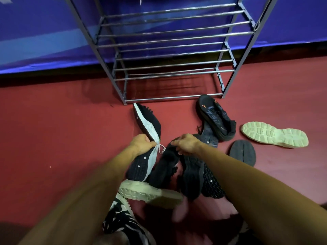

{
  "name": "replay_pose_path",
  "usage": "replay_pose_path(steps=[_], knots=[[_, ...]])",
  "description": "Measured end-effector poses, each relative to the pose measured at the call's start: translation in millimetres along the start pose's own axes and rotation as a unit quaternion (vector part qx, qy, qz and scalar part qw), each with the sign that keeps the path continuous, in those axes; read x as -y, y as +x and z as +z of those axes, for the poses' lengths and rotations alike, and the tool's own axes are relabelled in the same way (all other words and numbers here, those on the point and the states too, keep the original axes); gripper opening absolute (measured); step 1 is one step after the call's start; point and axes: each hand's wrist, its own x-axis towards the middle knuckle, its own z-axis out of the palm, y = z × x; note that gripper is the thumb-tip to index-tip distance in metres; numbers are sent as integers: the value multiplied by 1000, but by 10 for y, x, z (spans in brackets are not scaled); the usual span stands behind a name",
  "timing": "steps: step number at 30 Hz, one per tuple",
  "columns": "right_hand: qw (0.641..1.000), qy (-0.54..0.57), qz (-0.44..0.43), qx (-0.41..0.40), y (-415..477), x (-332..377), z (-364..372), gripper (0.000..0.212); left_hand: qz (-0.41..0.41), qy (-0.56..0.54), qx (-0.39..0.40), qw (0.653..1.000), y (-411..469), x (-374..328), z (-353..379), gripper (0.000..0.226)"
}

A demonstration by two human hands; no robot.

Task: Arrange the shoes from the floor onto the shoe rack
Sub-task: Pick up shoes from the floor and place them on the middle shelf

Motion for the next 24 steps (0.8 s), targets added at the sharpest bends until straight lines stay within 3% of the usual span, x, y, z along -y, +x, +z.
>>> replay_pose_path(steps=[3, 7, 9, 13, 16, 19, 24], knots=[[1000, -18, 10, 14, 169, 68, 169, 30, -23, -68, -17, 997, 139, 9, 29, 36], [998, -55, -11, 25, 335, 150, 330, 14, -42, -140, -13, 989, 292, -2, 81, 64], [998, -63, -12, 30, 397, 149, 395, 29, -56, -150, -8, 987, 349, 8, 111, 67], [996, -70, -14, 57, 456, 127, 500, 56, -69, -143, -11, 987, 517, 118, 193, 57], [994, -75, -15, 74, 430, 164, 471, 62, -70, -176, -18, 982, 445, 99, 142, 39], [993, -55, -34, 100, 309, 278, 365, 60, -84, -277, 9, 957, 279, 37, 43, 21], [991, 71, -83, 83, 98, 472, 213, 62, -91, -400, 48, 911, 77, -51, -184, 35]])
